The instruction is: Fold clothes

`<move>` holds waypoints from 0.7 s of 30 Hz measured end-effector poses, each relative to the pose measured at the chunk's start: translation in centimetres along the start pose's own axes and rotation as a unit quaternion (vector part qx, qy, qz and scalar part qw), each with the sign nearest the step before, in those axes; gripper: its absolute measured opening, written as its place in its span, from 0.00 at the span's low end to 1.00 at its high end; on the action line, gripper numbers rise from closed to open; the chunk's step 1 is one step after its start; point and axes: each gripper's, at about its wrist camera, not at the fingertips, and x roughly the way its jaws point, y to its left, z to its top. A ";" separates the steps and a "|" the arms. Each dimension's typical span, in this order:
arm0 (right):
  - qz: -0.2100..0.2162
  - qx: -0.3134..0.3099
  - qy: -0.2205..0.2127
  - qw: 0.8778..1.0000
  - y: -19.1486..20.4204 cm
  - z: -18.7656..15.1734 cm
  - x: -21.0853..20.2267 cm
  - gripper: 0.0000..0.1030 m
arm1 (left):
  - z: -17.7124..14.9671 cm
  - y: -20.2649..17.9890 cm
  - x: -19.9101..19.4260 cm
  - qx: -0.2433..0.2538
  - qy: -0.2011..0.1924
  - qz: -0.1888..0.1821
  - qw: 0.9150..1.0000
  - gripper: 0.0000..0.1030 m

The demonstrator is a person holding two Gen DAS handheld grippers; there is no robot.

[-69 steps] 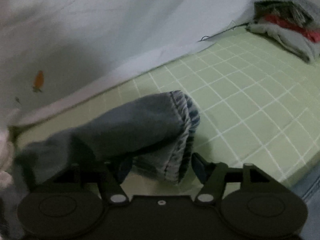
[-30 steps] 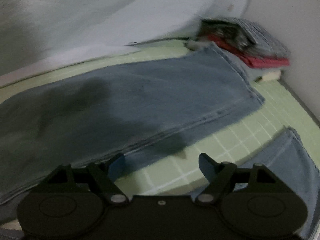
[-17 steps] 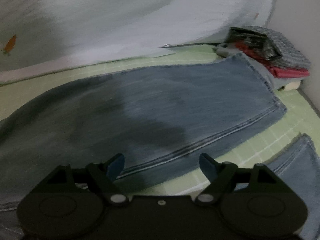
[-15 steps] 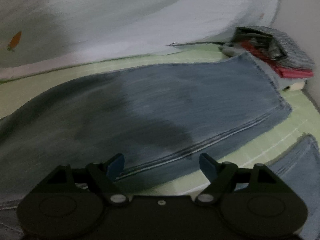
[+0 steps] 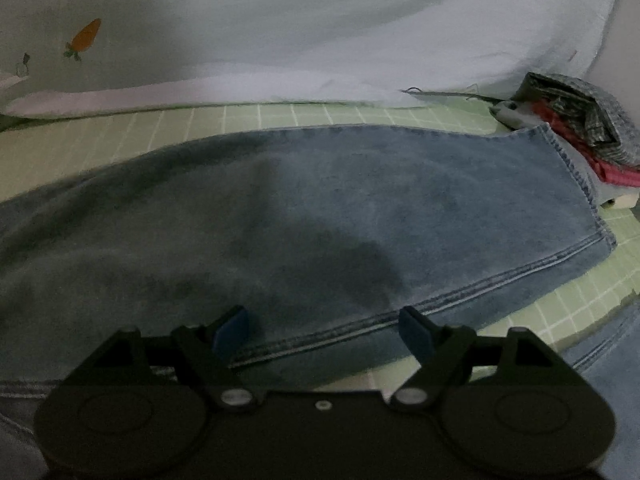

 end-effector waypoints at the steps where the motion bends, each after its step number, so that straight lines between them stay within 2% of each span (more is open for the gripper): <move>1: -0.003 0.000 0.001 1.000 0.0 0.0 0.0 0.81 | 0.2 0.0 0.3 0.016 -0.004 0.002 1.000 0.48; 4: -0.008 0.004 0.006 1.000 0.1 0.0 -0.3 0.81 | 1.1 1.3 1.2 0.029 -0.012 -0.001 1.000 0.48; 9: -0.006 0.008 0.010 1.000 0.3 -0.3 -0.7 0.81 | 2.9 4.0 2.9 -0.023 -0.007 0.018 1.000 0.48; 12: 0.003 0.010 0.007 1.000 0.4 -0.5 -1.0 0.81 | 3.3 5.0 2.7 -0.029 0.012 -0.003 1.000 0.54; 16: 0.007 0.007 0.004 1.000 0.2 -0.9 -1.5 0.82 | 1.1 4.3 -0.5 -0.037 0.014 -0.019 0.999 0.76; 19: 0.008 0.016 0.000 1.000 -0.6 -1.3 -2.4 0.85 | -1.4 5.8 -3.6 -0.055 0.014 -0.046 0.997 0.80; 21: 0.008 0.023 -0.006 1.000 -1.4 -1.9 -3.1 0.88 | -3.3 5.7 -5.3 -0.041 0.021 -0.060 0.997 0.83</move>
